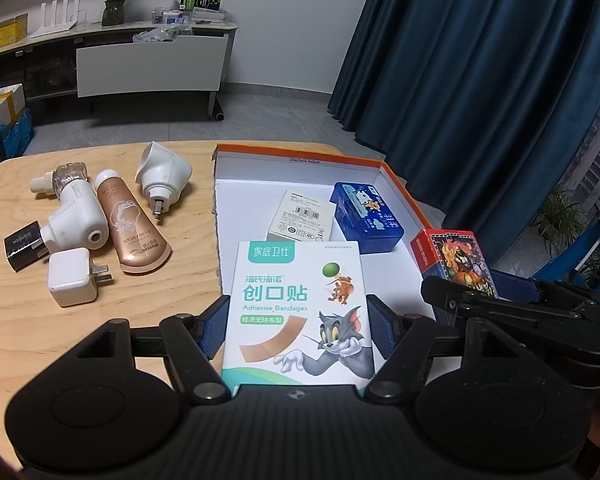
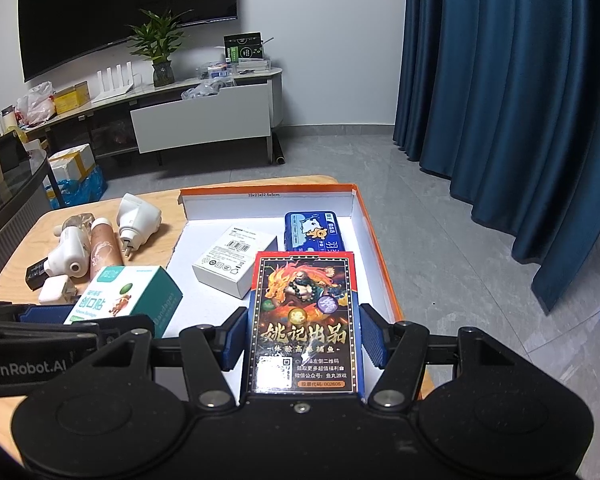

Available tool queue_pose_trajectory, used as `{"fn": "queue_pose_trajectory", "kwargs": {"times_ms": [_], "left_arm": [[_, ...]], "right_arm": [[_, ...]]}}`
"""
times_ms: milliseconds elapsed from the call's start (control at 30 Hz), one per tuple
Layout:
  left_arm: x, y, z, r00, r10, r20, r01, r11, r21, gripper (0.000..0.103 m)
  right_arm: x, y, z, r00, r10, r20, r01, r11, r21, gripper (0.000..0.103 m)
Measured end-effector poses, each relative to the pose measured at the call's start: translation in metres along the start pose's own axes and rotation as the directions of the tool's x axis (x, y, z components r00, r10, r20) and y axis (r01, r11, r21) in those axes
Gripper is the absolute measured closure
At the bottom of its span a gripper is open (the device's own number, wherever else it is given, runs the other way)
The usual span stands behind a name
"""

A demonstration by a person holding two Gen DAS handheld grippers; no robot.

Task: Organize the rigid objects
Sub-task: 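Release the red card box from right gripper while left releases the bandage box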

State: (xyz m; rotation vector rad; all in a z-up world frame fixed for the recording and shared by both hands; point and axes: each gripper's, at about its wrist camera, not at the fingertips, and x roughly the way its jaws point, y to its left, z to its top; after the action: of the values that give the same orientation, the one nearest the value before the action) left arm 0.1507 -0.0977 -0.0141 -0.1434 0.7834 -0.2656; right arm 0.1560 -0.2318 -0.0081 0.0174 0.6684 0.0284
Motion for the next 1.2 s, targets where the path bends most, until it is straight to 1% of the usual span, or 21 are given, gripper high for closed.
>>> {"fn": "queue_pose_trajectory", "kwargs": {"times_ms": [1200], "left_arm": [[0.007,-0.001,-0.001,1.0,0.003,-0.018,-0.003,1.0,0.007,0.032]], "right_arm": [[0.011,-0.002,0.001,1.0,-0.006,-0.018,0.006,1.0,-0.015,0.032]]}}
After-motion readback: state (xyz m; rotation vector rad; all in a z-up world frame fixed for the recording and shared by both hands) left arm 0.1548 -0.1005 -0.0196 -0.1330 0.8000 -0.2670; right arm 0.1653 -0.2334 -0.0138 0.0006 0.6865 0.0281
